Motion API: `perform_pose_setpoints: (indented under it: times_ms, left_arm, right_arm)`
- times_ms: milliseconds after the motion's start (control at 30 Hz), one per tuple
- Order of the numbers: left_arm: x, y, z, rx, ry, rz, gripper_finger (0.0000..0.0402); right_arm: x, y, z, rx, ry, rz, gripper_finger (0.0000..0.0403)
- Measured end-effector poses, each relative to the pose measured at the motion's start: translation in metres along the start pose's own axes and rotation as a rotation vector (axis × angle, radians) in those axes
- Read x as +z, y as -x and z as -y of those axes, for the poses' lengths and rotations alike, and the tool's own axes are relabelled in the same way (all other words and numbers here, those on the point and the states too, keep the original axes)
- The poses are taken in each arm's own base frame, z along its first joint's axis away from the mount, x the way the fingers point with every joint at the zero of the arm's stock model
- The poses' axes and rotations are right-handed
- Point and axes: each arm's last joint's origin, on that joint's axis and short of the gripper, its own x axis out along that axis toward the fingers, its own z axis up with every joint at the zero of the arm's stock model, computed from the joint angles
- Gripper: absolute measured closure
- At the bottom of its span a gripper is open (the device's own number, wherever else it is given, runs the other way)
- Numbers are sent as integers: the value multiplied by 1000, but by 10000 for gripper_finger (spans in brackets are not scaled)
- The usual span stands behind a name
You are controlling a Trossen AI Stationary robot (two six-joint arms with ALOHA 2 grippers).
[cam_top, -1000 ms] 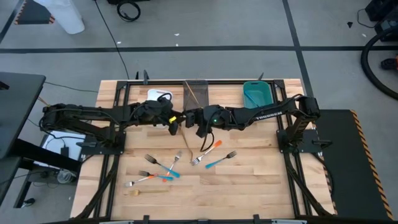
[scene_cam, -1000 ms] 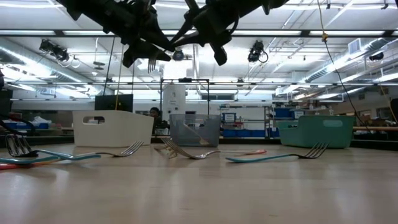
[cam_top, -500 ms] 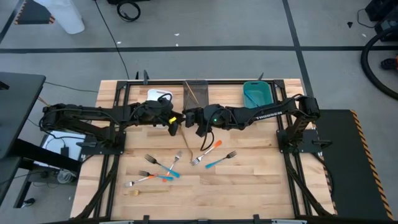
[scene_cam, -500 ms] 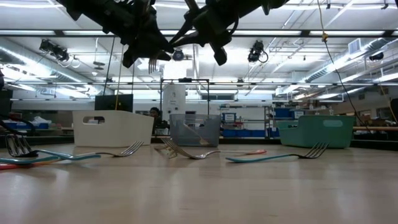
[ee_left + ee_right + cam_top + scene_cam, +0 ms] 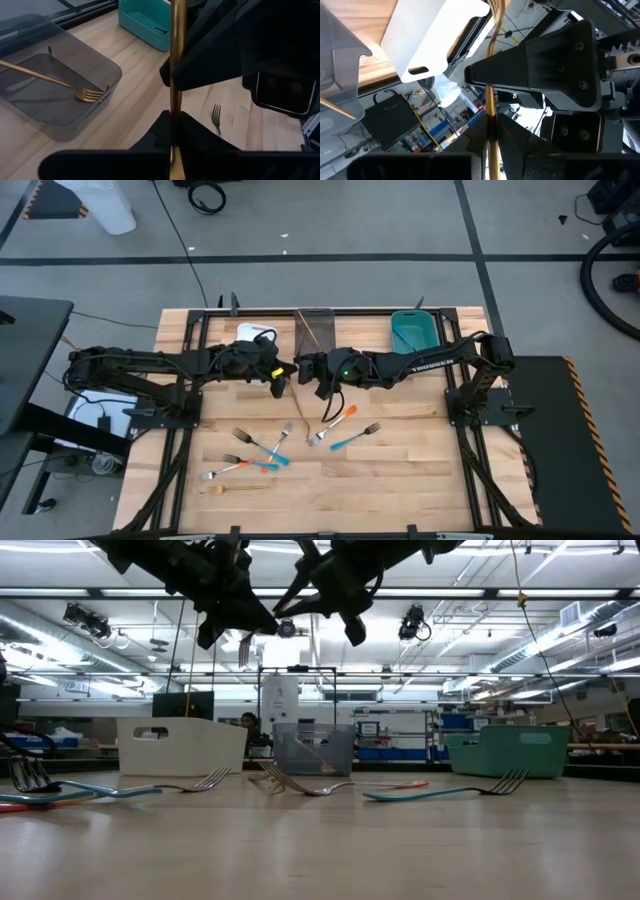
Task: Sort silverware by color (type)
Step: Put the yellow fork into the black bin
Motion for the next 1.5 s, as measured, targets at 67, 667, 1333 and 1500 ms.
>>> perform_pose_setpoints:
  times_ms: [67, 667, 1333, 1500]
  left_arm:
    - [0, 0, 0, 0, 0, 0, 381]
    - [2, 0, 1, -18, 11, 23, 381]
    - [10, -1, -19, 145, 14, 78, 378]
    - [15, -2, -29, 182, 28, 92, 377]
  right_arm:
    - [-1, 0, 0, -7, -41, 3, 347]
    - [-1, 0, 1, -9, -174, -16, 251]
    - [-5, 2, 5, 4, -299, -153, 232]
    - [-6, 2, 4, 37, -334, -210, 233]
